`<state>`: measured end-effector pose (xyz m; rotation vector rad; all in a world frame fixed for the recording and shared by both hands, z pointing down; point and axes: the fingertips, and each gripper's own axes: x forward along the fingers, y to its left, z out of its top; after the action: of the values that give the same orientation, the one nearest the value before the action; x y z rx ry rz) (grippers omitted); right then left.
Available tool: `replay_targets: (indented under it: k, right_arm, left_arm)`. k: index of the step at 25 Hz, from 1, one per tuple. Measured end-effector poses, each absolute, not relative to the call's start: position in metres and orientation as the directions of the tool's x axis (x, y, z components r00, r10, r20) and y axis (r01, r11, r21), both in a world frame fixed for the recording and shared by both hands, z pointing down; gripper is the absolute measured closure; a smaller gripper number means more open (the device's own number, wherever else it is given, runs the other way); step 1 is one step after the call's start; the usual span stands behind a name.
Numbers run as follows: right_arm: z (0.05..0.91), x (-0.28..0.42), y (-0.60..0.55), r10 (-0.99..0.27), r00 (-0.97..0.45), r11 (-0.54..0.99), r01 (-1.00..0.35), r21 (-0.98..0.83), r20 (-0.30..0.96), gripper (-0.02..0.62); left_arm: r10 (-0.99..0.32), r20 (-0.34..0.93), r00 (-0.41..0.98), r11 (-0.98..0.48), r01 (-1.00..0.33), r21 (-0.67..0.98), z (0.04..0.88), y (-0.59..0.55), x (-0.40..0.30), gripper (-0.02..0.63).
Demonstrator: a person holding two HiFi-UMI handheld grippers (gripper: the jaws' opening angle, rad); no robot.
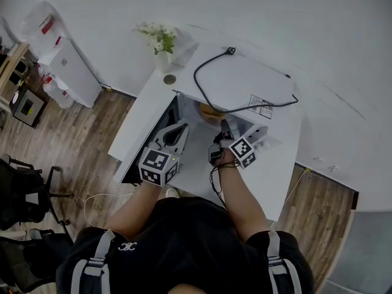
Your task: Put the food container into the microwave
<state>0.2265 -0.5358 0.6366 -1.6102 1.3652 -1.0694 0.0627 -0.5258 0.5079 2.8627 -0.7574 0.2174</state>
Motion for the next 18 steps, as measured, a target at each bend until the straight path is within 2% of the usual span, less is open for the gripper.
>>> replay_targets:
  k: [5,11,14,18]
  right_arm:
    - [0.608,0.227,-0.510,-0.994,0.036,-0.104,-0.620,-0.778,0.103,0.598]
    - [0.561,0.221,-0.473,-0.993,0.014,-0.066,-0.895,-0.441,0.120,0.598]
    - [0.533,0.219,-0.455,-0.996,0.031,-0.053,-0.963,-0.263,0.088,0.598]
    - [0.502,0.222,-0.431,-0.998,0.062,-0.060,-0.980,-0.191,-0.004,0.598]
  left_arm:
    - [-0.431,0.188,0.883,-0.877,-0.459,0.145,0.513,-0.517,0.084,0.604]
    - [-0.371,0.192,0.908,-0.902,-0.402,0.158,0.520,-0.502,0.111,0.604]
    - [-0.352,0.195,0.916,-0.908,-0.384,0.165,0.522,-0.497,0.123,0.604]
    - [-0.346,0.206,0.915,-0.908,-0.382,0.172,0.526,-0.494,0.133,0.604]
